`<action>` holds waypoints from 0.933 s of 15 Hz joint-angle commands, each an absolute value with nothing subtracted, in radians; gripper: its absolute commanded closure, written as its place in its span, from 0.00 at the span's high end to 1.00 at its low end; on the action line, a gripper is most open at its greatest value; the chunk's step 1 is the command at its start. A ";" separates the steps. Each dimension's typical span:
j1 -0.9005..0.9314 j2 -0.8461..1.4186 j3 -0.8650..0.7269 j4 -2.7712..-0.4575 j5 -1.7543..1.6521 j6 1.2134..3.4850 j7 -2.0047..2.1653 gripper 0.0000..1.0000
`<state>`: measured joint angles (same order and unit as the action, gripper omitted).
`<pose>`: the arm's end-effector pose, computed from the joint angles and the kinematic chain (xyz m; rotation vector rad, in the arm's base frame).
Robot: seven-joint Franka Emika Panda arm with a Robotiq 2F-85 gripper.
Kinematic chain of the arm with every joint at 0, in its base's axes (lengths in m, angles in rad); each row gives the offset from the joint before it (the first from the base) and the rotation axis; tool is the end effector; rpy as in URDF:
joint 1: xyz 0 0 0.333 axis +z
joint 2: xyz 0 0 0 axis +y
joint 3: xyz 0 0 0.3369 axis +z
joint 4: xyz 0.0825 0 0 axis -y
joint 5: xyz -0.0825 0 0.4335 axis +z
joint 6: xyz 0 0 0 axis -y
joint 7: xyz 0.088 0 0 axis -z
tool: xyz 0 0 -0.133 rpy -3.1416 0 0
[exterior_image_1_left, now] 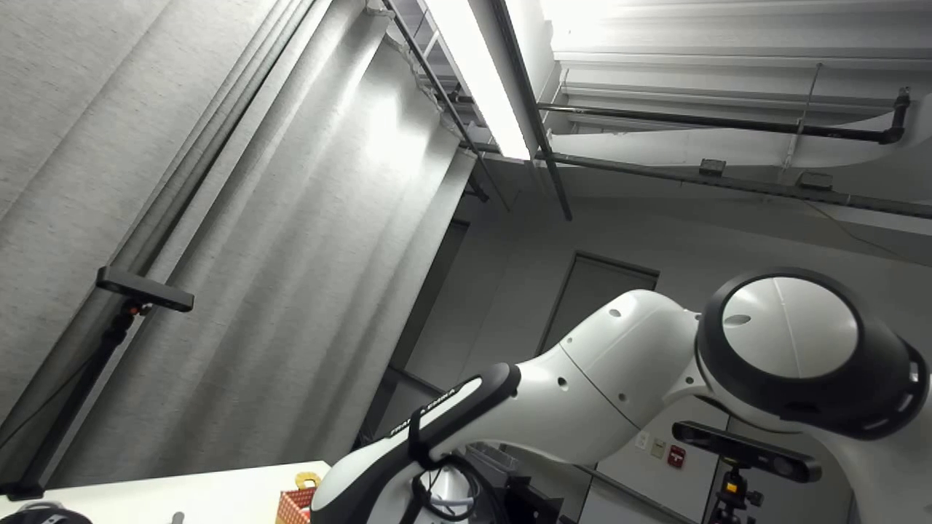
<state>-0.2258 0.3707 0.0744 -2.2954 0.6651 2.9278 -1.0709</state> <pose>0.5675 -0.1208 0.1578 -3.0050 -0.4184 -0.5194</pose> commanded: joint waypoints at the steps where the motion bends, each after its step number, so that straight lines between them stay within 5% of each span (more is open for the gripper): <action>1: -0.233 0.369 0.085 -2.289 0.680 2.966 -1.088 0.05; 14: -0.182 0.191 0.056 -2.364 0.630 2.959 -1.040 0.05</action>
<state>-0.2043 0.2653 0.0713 -2.3168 0.6544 2.9290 -1.0677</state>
